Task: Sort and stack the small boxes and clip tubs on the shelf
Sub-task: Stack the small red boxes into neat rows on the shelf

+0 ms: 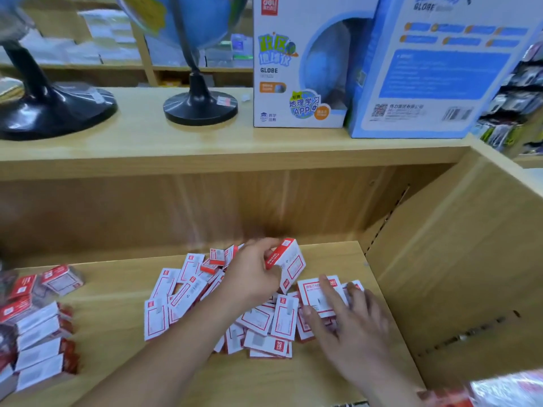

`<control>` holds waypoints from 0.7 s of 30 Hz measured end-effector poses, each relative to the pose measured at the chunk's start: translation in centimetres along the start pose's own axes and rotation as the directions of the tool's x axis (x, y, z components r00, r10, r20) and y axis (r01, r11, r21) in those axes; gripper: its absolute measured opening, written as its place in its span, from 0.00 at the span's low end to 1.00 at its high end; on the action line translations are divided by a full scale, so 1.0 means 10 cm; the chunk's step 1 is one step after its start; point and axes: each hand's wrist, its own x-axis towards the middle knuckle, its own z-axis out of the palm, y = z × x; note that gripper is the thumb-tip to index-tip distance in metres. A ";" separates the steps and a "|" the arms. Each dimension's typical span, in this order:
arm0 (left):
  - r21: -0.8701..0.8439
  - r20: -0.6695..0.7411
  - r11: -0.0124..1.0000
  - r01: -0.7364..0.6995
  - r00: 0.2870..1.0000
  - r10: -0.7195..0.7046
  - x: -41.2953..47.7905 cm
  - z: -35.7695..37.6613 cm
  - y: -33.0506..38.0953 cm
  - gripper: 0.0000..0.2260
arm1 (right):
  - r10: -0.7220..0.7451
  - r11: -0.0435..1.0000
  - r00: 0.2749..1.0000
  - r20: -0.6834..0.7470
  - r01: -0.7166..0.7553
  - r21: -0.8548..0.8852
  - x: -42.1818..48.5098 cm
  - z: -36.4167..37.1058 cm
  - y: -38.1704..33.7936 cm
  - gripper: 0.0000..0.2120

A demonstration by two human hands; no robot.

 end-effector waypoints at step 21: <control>-0.638 -0.069 0.764 -0.096 0.995 0.068 -0.73 0.08 0.28 0.20 | -0.070 0.481 0.989 0.133 -0.083 0.873 -0.15 -0.54 -0.09 0.20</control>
